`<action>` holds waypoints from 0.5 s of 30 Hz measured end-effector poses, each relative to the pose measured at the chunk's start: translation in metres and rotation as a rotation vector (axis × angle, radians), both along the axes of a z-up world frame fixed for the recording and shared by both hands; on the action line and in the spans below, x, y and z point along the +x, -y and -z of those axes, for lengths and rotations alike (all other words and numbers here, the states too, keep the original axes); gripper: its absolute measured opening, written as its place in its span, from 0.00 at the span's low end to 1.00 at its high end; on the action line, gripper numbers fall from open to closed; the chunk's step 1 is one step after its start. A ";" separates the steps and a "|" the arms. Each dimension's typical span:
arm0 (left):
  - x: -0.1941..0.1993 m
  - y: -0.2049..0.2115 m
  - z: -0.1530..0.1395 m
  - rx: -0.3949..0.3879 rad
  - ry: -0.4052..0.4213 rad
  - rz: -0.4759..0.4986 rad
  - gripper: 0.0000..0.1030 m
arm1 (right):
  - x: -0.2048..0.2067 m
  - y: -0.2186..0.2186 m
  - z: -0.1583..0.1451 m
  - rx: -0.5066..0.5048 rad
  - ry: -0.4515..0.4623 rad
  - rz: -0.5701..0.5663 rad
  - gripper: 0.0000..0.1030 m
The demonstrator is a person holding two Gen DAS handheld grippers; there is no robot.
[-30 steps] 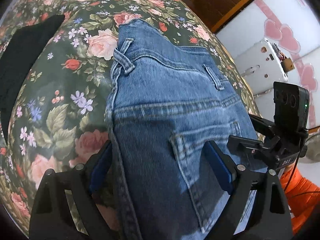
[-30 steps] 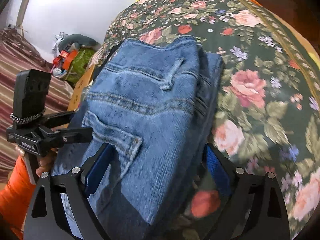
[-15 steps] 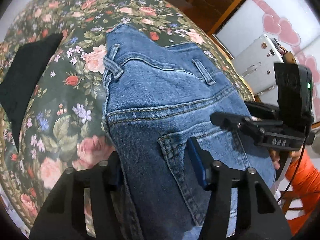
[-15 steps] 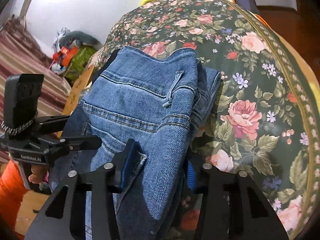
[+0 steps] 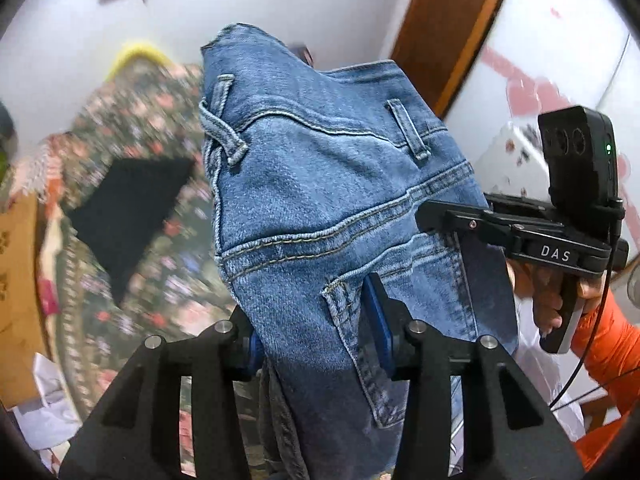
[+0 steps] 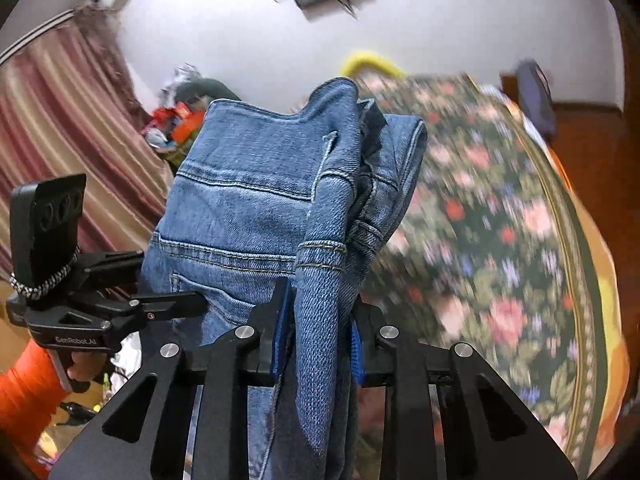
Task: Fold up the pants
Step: 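Lift the folded jeans with both tools gripping the waistband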
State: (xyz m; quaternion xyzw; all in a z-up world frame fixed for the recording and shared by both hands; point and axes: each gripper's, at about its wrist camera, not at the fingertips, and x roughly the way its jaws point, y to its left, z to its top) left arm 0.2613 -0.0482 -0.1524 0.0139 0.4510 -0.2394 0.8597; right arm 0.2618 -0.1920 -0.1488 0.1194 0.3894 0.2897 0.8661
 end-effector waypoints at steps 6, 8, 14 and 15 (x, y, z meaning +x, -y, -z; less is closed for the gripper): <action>0.018 -0.044 -0.046 -0.037 0.128 -0.104 0.42 | 0.024 -0.044 -0.049 0.000 0.135 -0.055 0.22; 0.030 -0.065 -0.055 -0.053 0.156 -0.144 0.42 | 0.035 -0.060 -0.060 -0.004 0.163 -0.079 0.22; 0.076 -0.108 -0.050 -0.054 0.168 -0.215 0.42 | 0.091 -0.101 -0.064 -0.001 0.177 -0.119 0.22; 0.081 -0.112 -0.048 -0.052 0.165 -0.223 0.42 | 0.106 -0.111 -0.060 -0.009 0.172 -0.125 0.22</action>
